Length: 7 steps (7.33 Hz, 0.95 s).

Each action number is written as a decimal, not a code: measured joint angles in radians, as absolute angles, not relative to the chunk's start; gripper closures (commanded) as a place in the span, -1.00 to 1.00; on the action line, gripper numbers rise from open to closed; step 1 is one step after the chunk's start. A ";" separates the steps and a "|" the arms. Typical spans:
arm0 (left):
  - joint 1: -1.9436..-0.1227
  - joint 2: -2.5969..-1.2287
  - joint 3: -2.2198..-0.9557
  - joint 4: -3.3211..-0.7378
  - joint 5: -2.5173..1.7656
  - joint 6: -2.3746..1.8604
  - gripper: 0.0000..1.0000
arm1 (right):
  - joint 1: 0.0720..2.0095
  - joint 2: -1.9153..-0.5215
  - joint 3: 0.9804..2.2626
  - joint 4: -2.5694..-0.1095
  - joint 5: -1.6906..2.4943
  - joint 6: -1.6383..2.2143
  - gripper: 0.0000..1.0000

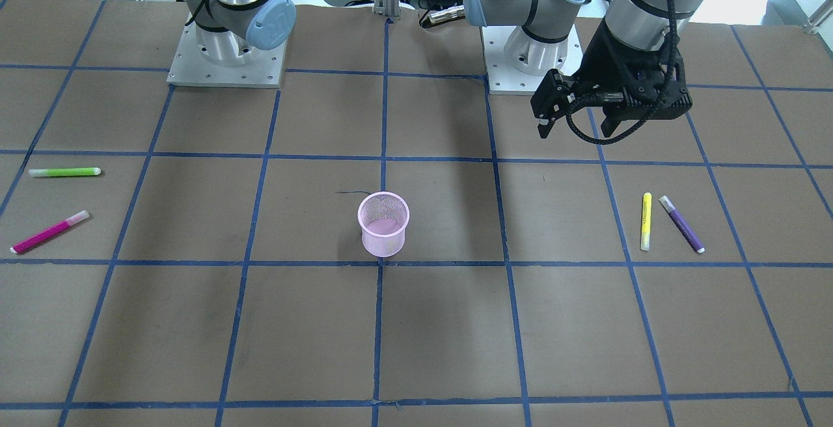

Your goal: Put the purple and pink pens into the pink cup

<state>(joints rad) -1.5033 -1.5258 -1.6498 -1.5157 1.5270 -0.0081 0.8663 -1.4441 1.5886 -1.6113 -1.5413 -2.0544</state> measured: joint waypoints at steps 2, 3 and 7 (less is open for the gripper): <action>-1.504 -1.521 -1.650 -1.516 1.529 -0.007 -1.00 | 0.725 -1.359 1.614 -1.642 -1.490 -2.314 -0.99; -1.502 -1.522 -1.654 -1.519 1.535 -0.004 -1.00 | 0.681 -1.307 1.616 -1.646 -1.471 -2.430 -0.99; -1.490 -1.511 -1.655 -1.609 1.545 0.101 -1.00 | 0.639 -1.138 1.613 -1.652 -1.420 -2.832 -0.81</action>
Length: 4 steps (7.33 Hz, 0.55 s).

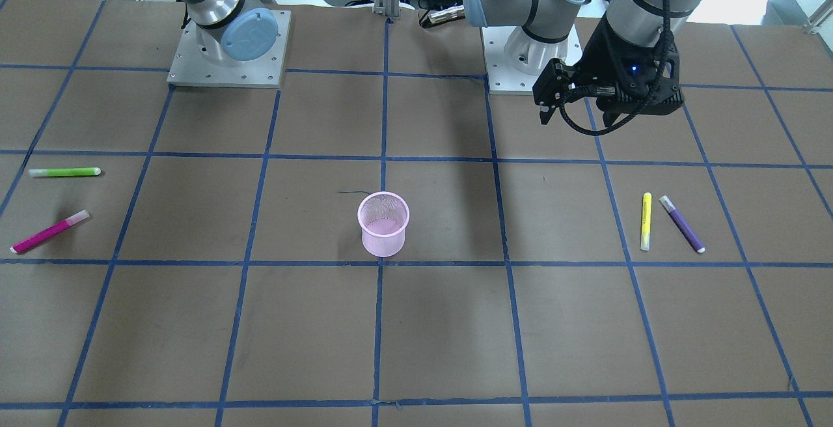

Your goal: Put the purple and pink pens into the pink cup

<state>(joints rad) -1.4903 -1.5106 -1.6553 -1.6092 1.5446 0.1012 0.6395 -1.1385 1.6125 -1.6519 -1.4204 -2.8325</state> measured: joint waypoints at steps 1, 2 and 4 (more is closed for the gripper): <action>-1.488 -1.510 -1.651 -1.632 1.545 0.118 -1.00 | 0.659 -1.111 1.605 -1.673 -1.406 -2.944 -0.82; -1.487 -1.511 -1.650 -1.647 1.545 0.125 -1.00 | 0.690 -1.092 1.601 -1.698 -1.401 -3.001 -0.82; -1.487 -1.510 -1.647 -1.662 1.543 0.128 -1.00 | 0.746 -1.065 1.602 -1.738 -1.403 -3.020 -0.77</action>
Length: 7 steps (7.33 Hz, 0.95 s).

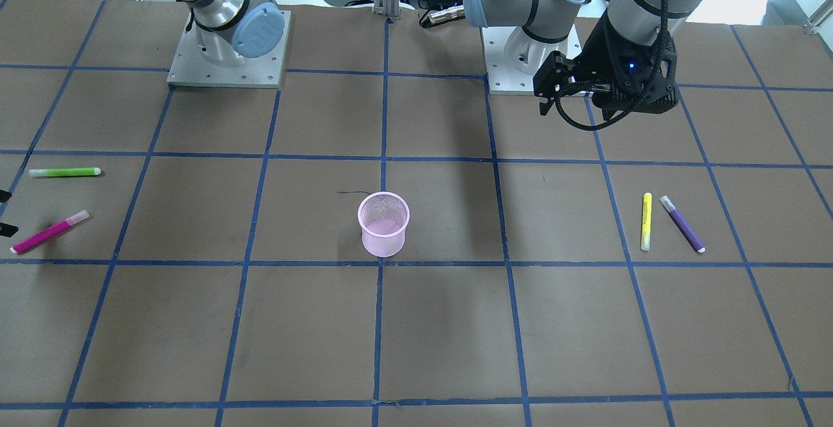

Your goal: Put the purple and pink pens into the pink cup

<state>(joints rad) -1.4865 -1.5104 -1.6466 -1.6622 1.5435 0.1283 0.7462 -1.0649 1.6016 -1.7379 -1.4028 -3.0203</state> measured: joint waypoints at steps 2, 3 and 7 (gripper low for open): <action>-1.486 -1.509 -1.646 -1.668 1.543 0.129 -1.00 | 0.765 -1.025 1.600 -1.799 -1.398 -3.008 -0.70; -1.486 -1.508 -1.645 -1.670 1.543 0.129 -1.00 | 0.767 -1.004 1.599 -1.821 -1.394 -2.994 -0.61; -1.484 -1.505 -1.648 -1.711 1.546 0.129 -1.00 | 0.768 -0.983 1.598 -1.837 -1.391 -2.972 0.48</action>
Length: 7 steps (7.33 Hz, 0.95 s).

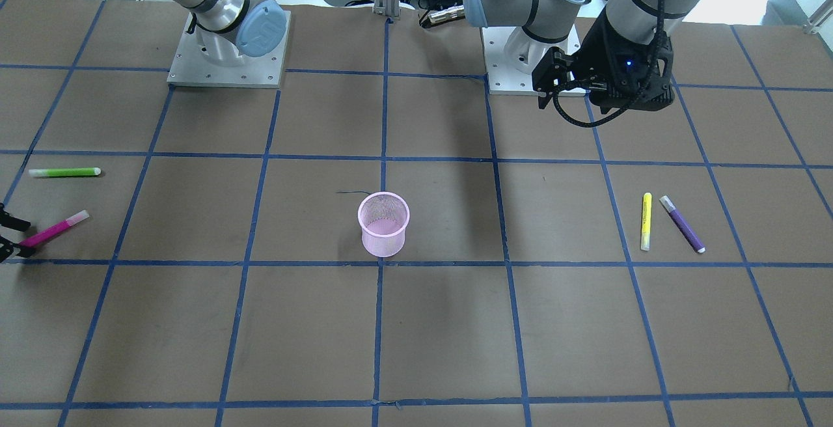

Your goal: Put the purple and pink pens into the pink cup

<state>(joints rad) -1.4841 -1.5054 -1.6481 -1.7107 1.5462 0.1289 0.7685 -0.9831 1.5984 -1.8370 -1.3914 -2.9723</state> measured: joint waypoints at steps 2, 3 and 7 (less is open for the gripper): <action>-1.483 -1.505 -1.649 -1.716 1.545 0.129 -1.00 | 0.769 -0.984 1.598 -1.836 -1.391 -2.974 0.78; -1.483 -1.505 -1.650 -1.716 1.544 0.129 -1.00 | 0.769 -0.987 1.597 -1.836 -1.390 -2.974 0.79; -1.484 -1.506 -1.656 -1.709 1.543 0.130 -1.00 | 0.819 -1.087 1.590 -1.763 -1.334 -2.896 0.79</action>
<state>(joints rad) -1.4836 -1.5063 -1.6562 -1.7089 1.5429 0.1299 0.8186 -1.0866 1.5899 -1.7627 -1.3336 -2.8962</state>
